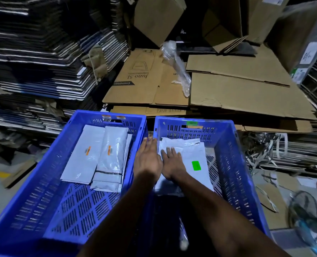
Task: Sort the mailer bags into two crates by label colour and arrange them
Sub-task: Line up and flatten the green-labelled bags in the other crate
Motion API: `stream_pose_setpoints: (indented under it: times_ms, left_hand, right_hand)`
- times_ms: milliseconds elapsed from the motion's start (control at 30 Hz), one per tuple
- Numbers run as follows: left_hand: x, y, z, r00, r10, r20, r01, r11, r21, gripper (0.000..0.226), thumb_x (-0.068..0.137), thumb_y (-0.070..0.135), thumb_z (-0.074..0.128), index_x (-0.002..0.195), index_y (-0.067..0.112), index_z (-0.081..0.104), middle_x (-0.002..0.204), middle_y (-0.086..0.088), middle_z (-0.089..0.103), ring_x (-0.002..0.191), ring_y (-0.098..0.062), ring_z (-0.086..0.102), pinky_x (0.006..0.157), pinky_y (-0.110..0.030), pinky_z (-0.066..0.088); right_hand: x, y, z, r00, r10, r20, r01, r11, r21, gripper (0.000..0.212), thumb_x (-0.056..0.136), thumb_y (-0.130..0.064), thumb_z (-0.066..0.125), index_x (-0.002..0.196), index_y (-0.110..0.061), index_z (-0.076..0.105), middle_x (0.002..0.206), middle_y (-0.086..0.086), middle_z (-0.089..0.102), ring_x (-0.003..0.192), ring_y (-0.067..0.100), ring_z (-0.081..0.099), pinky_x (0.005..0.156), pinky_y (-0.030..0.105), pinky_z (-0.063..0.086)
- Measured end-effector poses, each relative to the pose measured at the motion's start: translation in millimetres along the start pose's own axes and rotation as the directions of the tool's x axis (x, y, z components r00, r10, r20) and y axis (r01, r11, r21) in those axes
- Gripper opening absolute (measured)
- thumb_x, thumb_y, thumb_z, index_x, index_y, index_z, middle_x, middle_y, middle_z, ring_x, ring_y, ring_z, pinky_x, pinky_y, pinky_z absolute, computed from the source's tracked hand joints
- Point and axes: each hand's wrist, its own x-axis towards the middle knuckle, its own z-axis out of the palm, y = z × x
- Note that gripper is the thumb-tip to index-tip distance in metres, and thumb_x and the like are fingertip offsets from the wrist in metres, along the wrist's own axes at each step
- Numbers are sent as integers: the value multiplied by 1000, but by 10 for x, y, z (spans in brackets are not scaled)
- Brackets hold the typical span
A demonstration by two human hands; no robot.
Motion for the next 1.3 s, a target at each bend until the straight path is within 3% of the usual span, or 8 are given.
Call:
stream_pose_setpoints:
  times_ms: [200,300,433,633,833,1000,1167,1300]
  left_hand:
    - [-10,-27,50,1000,26,-16,-26,999,-19,58,91,18,40,148,5,41,153,-11,43,149,-26,26,121,-33,19]
    - [-26,-10,30,999,35,-27,-35,999,-5,58,90,16,43,147,4,42,152,-12,44,148,-28,28,120,-36,23]
    - [-7,8,17,999,25,-29,-24,999,36,57,93,13,45,150,7,38,156,-8,39,149,-24,24,121,-33,19]
    - [-37,56,-13,1000,-12,-9,12,998,63,57,98,19,43,153,11,32,159,-3,34,150,-21,22,122,-33,19]
    - [-73,70,-74,1000,7,21,-9,993,119,57,97,20,45,152,10,35,157,-5,38,149,-22,25,119,-34,22]
    - [-188,28,-169,998,38,52,-47,983,175,55,97,23,40,151,12,36,157,-6,37,149,-23,23,120,-38,23]
    - [-717,-295,-232,995,34,91,-50,983,176,59,100,31,33,156,12,24,163,-8,23,151,-27,16,122,-41,18]
    - [-1004,-530,-410,989,100,113,-101,995,6,64,97,7,35,157,8,12,165,-7,2,154,-24,0,124,-30,-2]
  right_hand:
    - [71,34,11,998,-58,3,58,998,0,60,105,-40,21,160,-17,10,168,8,3,154,27,-4,123,51,-2]
    - [-63,84,-135,988,-111,-110,121,989,89,58,106,-40,21,159,-17,15,167,7,10,154,24,2,124,48,1]
    - [-338,380,-242,959,60,-278,-5,981,193,57,104,-36,26,157,-15,21,166,9,16,154,26,9,124,48,7]
    - [-450,747,-38,988,143,-52,-140,988,67,62,105,-46,17,159,-17,9,168,8,2,154,25,0,123,52,3]
    - [-670,679,-224,983,114,-142,-94,986,139,62,106,-47,15,159,-15,10,167,8,2,154,26,-3,123,51,-1]
    - [-1119,506,-317,963,142,-227,-86,967,241,63,105,-45,21,158,-12,18,166,13,14,153,26,9,125,40,8]
    - [-1700,-115,-224,979,86,-185,15,874,487,57,106,-35,38,156,-10,26,161,7,31,147,19,30,117,22,19]
    - [-1857,-696,-152,989,29,-147,59,828,558,57,107,-37,37,158,-15,23,159,-1,33,147,15,31,113,17,20]
